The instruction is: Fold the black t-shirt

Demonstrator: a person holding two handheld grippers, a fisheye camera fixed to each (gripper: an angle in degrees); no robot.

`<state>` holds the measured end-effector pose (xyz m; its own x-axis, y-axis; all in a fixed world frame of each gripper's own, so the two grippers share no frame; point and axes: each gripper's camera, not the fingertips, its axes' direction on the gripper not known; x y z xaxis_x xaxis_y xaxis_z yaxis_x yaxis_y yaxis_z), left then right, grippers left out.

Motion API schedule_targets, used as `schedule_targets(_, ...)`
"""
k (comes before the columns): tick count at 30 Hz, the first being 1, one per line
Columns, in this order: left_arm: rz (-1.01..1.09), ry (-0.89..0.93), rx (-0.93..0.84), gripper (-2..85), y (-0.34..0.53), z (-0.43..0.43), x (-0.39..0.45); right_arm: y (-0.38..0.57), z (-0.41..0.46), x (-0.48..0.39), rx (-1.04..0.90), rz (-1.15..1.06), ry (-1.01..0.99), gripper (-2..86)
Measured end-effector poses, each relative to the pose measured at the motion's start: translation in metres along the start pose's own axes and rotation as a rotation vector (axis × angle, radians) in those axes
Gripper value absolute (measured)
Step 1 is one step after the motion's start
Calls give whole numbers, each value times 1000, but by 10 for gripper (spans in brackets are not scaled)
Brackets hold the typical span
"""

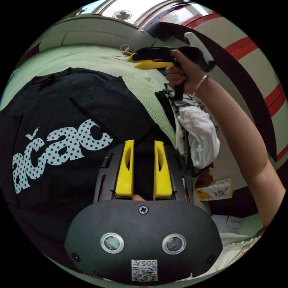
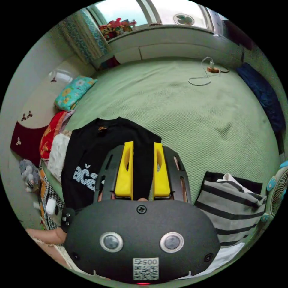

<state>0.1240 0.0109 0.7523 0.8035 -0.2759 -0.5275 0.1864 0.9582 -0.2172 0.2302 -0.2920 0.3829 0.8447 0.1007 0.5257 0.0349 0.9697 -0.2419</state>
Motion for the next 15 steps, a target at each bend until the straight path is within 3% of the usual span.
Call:
schedule_targets(7, -3, -59, -10, 92, 0, 0, -10, -15, 57, 33, -94, 89, 68, 87)
schedule_targets(12, 9, -57, 17, 97, 3, -11, -13, -19, 68, 32, -64, 6, -68, -11)
schedule_targets(15, 23, -46, 46, 110, 6, -18, -14, -30, 66, 36, -79, -11, 25, -16)
